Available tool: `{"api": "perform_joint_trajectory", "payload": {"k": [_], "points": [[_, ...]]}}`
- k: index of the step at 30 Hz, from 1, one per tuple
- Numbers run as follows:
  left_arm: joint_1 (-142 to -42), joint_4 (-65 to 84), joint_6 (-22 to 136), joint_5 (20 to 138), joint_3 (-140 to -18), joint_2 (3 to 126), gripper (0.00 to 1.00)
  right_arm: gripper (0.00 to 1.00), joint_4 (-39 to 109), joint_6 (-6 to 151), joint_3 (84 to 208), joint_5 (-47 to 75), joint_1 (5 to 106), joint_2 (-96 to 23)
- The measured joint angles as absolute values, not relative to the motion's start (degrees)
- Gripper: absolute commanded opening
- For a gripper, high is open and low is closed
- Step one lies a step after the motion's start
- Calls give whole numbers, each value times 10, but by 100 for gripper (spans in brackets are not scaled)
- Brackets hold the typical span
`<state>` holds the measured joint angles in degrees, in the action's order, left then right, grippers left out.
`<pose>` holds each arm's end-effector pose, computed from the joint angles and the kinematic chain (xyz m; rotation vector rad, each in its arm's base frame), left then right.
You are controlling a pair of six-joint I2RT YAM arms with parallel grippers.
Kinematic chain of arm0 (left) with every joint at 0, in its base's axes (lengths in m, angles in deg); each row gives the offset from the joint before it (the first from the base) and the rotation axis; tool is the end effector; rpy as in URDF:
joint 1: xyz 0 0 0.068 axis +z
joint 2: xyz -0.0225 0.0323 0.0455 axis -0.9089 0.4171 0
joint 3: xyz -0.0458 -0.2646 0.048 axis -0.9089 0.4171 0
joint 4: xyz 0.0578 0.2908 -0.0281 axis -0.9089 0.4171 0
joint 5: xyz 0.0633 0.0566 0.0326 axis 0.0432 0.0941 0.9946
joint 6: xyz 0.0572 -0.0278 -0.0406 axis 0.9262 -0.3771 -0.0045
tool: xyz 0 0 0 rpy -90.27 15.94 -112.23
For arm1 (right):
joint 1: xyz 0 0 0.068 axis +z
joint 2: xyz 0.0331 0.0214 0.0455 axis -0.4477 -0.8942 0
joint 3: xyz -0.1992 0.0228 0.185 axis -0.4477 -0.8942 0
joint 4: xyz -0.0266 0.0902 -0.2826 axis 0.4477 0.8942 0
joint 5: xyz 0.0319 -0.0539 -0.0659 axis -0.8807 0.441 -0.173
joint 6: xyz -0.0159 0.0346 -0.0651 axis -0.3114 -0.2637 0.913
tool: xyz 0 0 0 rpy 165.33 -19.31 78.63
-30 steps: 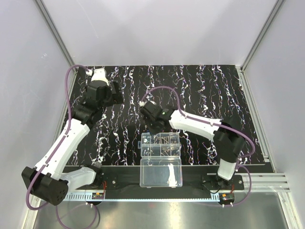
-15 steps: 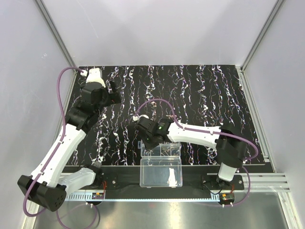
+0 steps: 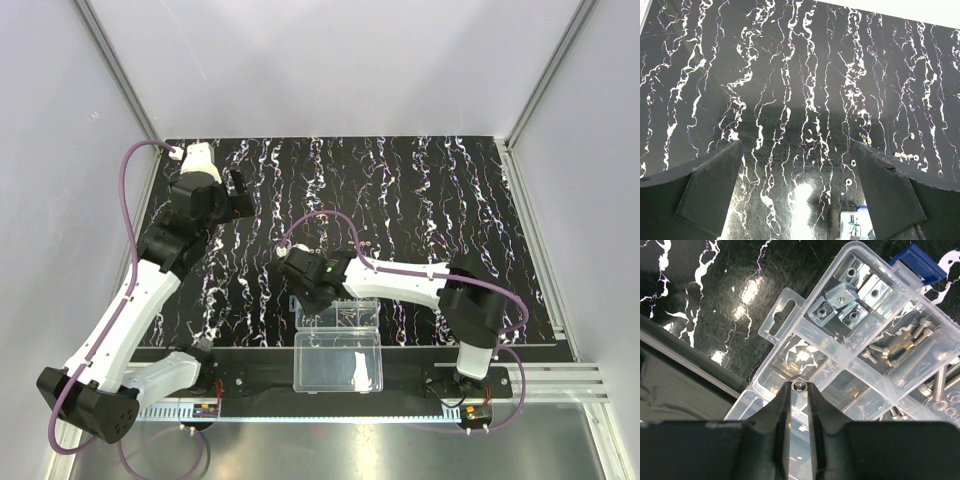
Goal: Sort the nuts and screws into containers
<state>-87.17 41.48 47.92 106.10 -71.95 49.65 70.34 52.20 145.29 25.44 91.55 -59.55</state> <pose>0.2746 -0.0880 0.3688 -0.1779 1.9799 -0.1481 0.1813 0.3788 0.1603 -0.8813 2.6217 0.3905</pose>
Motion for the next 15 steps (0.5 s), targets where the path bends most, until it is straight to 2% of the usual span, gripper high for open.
{"api": "perform_joint_trajectory", "payload": {"k": [1, 5, 9, 15], "points": [[-872, 415, 479, 1061, -719, 497, 99, 31, 703, 522, 1454, 255, 915, -597], [-872, 415, 479, 1061, -719, 497, 99, 48, 705, 522, 1467, 255, 915, -599], [-872, 415, 479, 1061, -719, 497, 99, 59, 708, 527, 1489, 259, 915, -599], [-872, 415, 479, 1062, -719, 497, 99, 61, 724, 536, 1516, 293, 897, -595]]}}
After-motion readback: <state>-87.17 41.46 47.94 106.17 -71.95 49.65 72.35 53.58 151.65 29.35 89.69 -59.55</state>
